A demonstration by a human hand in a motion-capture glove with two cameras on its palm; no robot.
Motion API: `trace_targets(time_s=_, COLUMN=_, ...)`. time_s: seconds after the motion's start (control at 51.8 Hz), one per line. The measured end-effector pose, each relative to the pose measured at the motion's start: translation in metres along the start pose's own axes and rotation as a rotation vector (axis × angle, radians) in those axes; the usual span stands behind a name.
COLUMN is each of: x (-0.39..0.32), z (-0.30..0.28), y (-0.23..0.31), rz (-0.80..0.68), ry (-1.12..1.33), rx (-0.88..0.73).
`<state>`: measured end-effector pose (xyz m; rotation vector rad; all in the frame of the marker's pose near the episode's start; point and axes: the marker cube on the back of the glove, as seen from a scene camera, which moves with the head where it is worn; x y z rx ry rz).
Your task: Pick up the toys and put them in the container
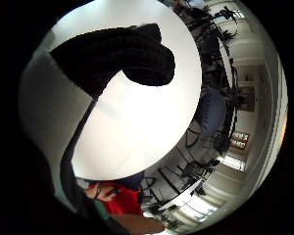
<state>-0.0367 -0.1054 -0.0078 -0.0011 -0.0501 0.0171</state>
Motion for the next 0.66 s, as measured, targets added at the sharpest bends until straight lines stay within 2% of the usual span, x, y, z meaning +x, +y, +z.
trace_targets(time_s=0.657, x=0.014, z=-0.008, y=0.027, rz=0.010, ry=-0.007, rx=0.047)
